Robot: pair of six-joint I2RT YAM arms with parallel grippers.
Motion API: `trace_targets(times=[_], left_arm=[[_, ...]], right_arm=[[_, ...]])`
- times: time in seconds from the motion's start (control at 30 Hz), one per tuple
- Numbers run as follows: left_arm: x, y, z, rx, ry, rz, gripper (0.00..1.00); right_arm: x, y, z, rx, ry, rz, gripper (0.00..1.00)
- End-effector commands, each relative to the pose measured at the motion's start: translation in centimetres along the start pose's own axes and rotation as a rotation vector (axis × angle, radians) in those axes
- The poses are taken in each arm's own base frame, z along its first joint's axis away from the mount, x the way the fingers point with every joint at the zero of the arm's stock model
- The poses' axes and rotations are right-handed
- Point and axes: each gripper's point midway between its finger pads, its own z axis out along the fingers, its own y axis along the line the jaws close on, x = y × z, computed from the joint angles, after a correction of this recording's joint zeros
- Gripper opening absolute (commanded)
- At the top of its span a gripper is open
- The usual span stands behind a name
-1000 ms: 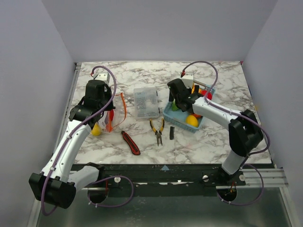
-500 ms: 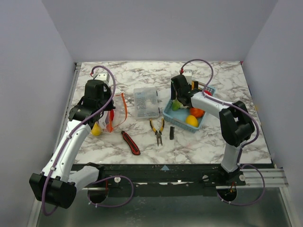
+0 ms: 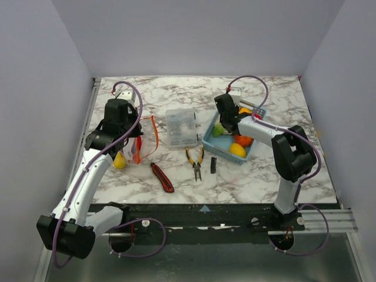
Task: Place the food in the zip-top bag and seal the zipper
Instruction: Pick up the fake vegetable from the bin.
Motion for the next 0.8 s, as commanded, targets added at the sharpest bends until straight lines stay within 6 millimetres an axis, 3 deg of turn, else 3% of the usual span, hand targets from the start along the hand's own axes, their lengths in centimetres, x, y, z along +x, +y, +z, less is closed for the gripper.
trace_targets(times=[0.0,0.2,0.53,0.77], left_arm=[[-0.4,-0.5,0.1,0.033,-0.013,-0.016,0.0],[-0.2,-0.3,0.2,0.025,-0.011,-0.018,0.0],[-0.1,-0.3,0.5,0.03,-0.001,-0.021,0.0],[-0.1,-0.3,0.3,0.031,-0.007,-0.022,0.0]], right_arm=[[5.3,-0.4,-0.2,-0.02,0.159,-0.07,0.13],[1.4,0.5,-1.9,-0.077,0.089,-0.039,0.0],[-3.9,0.8,-6.6,-0.195,-0.03,0.072,0.0],[-5.9,0.3,-9.1,-0.241,-0.094,0.117,0.0]])
